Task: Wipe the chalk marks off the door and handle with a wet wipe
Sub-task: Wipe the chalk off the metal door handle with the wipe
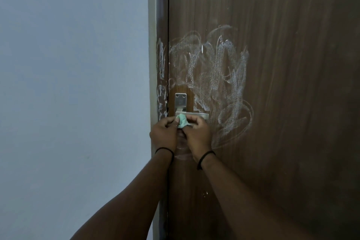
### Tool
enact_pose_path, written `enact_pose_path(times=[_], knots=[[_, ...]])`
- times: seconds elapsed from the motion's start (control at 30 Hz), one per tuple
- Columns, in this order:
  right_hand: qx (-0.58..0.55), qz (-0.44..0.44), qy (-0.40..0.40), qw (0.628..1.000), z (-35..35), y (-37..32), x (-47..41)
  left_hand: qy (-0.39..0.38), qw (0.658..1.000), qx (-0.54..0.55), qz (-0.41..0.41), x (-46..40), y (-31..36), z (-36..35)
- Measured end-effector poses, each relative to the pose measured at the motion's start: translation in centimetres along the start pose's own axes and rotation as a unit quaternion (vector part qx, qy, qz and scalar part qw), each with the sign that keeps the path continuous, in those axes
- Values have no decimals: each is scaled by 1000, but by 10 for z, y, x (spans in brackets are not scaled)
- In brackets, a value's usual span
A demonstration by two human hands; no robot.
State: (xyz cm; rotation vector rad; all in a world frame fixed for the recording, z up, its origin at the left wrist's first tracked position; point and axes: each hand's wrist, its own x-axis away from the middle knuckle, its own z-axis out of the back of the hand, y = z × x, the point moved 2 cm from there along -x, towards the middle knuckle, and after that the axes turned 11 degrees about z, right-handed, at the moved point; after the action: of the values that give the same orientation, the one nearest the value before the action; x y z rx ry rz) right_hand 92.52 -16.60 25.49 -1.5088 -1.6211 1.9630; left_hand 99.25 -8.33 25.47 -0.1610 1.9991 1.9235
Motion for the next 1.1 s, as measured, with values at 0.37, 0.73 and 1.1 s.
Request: enact_pose_path(times=[0.37, 0.73, 1.1], knots=[[78, 104, 52, 990, -1, -56, -36, -72, 996, -24, -48, -21, 54, 4], [350, 320, -43, 879, -49, -76, -105, -36, 932, -252, -257, -39, 27, -11], [409, 405, -29, 817, -24, -73, -132, -56, 921, -273, -272, -48, 22, -7]])
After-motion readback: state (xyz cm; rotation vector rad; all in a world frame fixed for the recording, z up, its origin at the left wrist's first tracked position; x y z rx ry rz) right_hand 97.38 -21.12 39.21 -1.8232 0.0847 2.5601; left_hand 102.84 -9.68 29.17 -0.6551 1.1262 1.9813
